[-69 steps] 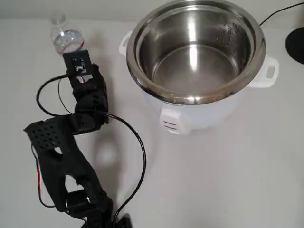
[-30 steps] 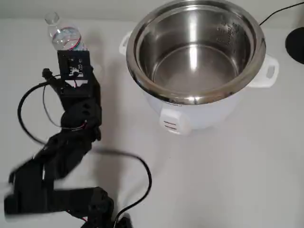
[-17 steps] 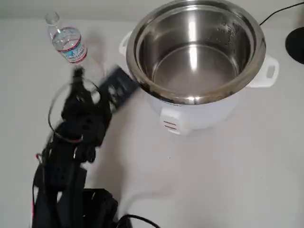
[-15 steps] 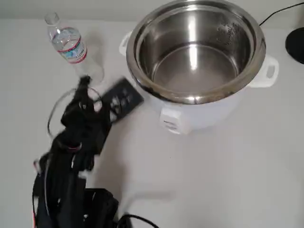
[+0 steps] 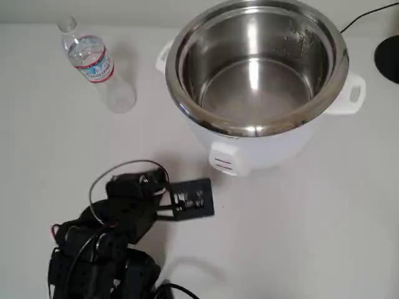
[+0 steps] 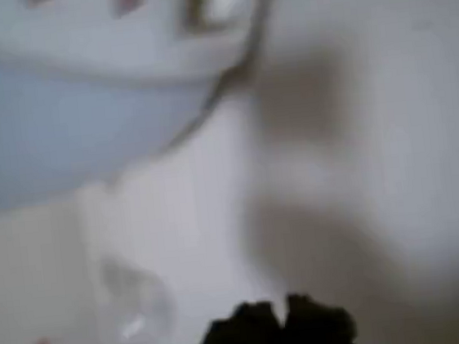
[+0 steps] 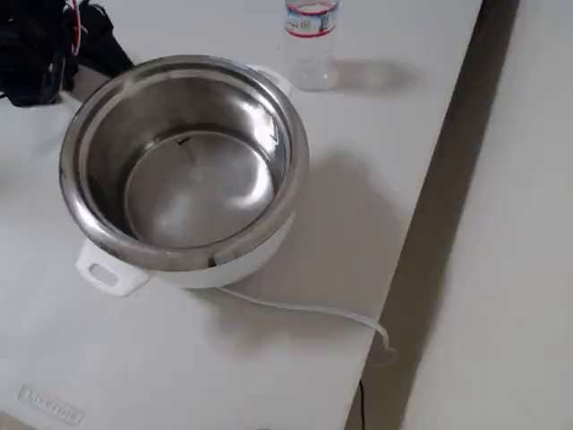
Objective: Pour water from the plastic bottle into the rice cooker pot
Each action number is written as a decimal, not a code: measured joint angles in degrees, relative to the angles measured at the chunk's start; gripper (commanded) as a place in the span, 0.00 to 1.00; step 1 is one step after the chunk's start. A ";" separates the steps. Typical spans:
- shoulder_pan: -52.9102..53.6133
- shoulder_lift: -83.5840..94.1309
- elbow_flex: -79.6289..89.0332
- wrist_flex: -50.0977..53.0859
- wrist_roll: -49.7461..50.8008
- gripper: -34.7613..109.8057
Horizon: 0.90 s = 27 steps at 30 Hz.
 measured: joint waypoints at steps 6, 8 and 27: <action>3.69 0.09 6.15 1.14 1.58 0.24; 5.54 0.09 6.94 1.32 2.81 0.24; 7.82 0.09 7.38 1.49 3.60 0.24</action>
